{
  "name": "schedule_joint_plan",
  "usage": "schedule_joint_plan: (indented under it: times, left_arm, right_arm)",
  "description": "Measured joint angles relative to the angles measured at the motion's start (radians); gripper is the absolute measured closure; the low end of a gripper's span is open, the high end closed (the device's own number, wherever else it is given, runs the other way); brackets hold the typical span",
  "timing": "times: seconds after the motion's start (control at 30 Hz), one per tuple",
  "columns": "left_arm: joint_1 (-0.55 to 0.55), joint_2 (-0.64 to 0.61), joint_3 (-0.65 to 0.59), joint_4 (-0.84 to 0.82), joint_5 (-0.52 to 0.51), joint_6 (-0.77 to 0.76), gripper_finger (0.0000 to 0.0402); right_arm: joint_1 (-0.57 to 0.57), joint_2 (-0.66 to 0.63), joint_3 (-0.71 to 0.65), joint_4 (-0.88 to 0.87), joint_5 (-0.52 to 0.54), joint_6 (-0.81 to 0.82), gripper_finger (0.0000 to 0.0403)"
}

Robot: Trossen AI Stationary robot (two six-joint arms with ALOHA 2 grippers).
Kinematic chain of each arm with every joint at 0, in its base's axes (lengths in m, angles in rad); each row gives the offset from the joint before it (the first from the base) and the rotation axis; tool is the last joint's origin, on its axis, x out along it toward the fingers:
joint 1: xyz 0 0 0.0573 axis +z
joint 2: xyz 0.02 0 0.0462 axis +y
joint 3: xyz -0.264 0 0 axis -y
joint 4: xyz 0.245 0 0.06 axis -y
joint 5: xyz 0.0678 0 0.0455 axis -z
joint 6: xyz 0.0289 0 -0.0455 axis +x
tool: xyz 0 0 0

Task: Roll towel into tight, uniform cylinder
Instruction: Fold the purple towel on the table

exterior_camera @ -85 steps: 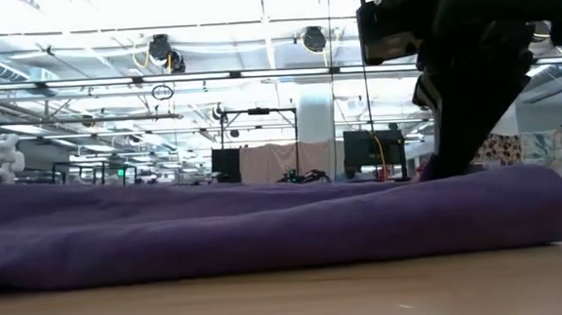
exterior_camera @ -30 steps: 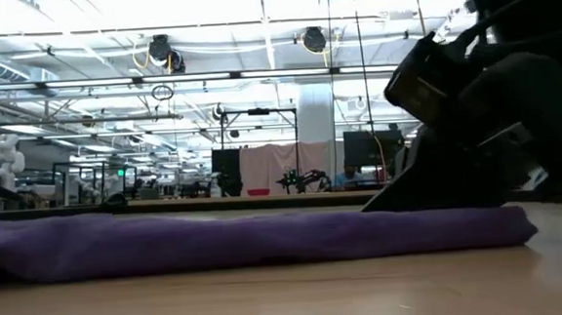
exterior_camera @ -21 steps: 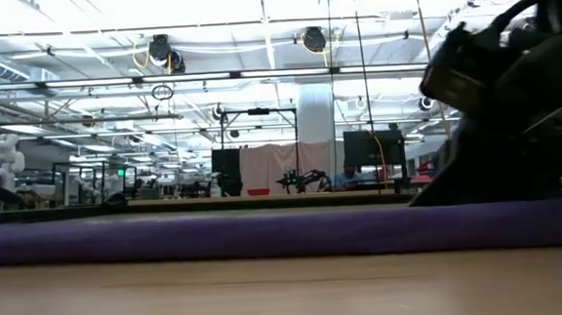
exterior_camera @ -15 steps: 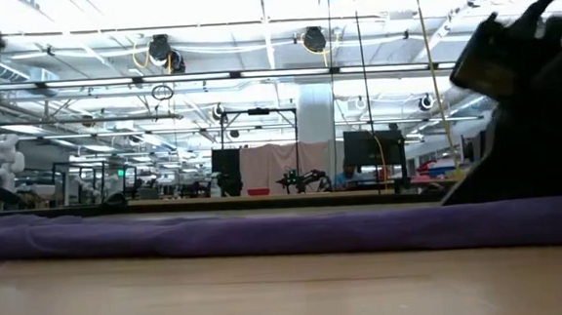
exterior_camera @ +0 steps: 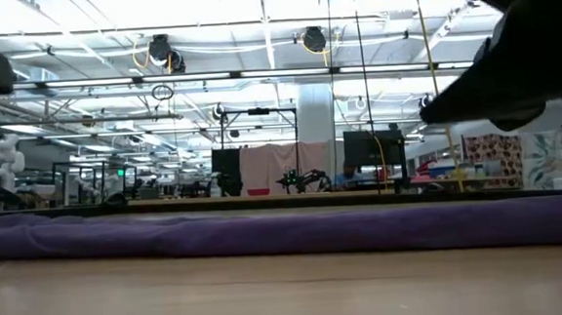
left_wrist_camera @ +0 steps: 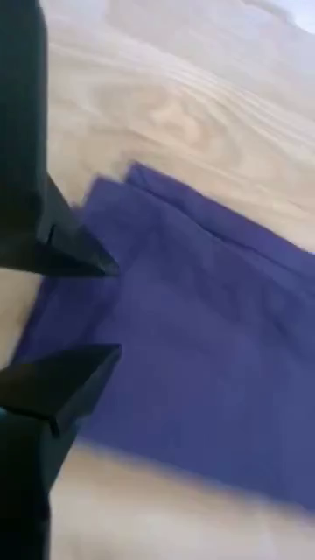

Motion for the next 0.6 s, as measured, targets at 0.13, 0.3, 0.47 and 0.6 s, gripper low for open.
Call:
schedule_joint_plan:
  times: [0.13, 0.3, 0.47, 0.6]
  left_arm:
    - [0.053, 0.079, 0.000, -0.086, -0.014, 0.009, 0.0324]
    - [0.147, 0.161, 0.003, -0.142, -0.100, 0.152, 0.0363]
    - [0.285, 0.202, 0.001, -0.085, -0.292, 0.400, 0.0368]
    - [0.437, 0.205, 0.001, -0.038, -0.346, 0.589, 0.0368]
  right_arm:
    - [-0.005, 0.074, 0.000, 0.012, -0.003, 0.034, 0.0403]
    - [0.013, 0.162, 0.000, 0.035, 0.001, 0.148, 0.0403]
    - [0.031, 0.227, 0.004, 0.052, 0.002, 0.282, 0.0403]
    - [0.053, 0.254, 0.029, 0.056, 0.014, 0.331, 0.0403]
